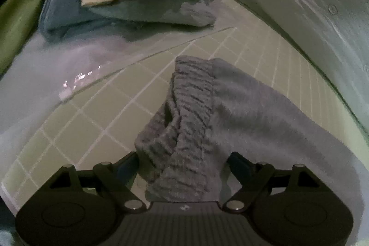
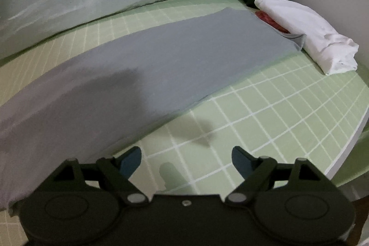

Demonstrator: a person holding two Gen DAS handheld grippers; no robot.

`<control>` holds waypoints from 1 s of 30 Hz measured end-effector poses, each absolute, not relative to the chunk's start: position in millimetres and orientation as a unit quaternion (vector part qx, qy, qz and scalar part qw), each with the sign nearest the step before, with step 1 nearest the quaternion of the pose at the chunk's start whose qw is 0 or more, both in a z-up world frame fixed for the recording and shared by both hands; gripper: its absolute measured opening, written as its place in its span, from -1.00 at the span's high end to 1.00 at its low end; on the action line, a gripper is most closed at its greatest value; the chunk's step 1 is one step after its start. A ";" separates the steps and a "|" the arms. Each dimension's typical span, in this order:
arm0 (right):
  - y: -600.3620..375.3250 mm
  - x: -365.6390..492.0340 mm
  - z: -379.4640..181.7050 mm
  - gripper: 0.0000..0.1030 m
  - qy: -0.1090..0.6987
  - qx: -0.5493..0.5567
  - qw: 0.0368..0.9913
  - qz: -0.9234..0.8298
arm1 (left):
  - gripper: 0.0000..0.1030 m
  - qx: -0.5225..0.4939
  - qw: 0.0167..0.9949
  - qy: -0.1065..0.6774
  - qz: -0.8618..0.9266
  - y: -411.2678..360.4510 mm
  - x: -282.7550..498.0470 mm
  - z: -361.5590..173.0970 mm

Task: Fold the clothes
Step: 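Grasp the waistband with the left gripper and fold it toward the cuffs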

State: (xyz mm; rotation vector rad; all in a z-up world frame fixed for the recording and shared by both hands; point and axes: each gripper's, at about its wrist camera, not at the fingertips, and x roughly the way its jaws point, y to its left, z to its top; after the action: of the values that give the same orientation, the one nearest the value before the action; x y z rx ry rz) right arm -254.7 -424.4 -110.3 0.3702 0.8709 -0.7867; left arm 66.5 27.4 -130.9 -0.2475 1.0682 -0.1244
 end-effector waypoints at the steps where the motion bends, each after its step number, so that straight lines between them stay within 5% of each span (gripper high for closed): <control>1: -421.4 -253.4 -110.1 -0.67 0.409 0.173 0.815 -0.371 | -0.39 -0.109 0.854 0.505 -0.062 26.3 67.2 -130.7; 4: -415.9 -250.4 -109.9 -0.67 0.410 0.174 0.812 -0.378 | 0.19 -0.076 0.860 0.500 -0.059 25.9 70.5 -128.5; 9: -409.1 -244.0 -109.0 -0.67 0.408 0.176 0.808 -0.386 | 0.55 -0.104 0.861 0.493 -0.070 41.4 75.0 -128.4; 20: -402.5 -242.6 -104.2 -0.67 0.405 0.165 0.811 -0.390 | 0.62 -0.102 0.885 0.455 -0.001 83.2 109.6 -104.2; 30: -429.6 -249.7 -104.8 -0.67 0.395 0.184 0.810 -0.393 | 0.63 -0.073 0.909 0.400 -0.096 0.1 86.8 -61.0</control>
State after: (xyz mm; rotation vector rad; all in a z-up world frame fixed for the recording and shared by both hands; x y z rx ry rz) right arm -249.7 -429.6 -104.8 0.3930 0.8441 -0.8390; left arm 86.8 0.1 -61.0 -0.1511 0.8255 -0.1975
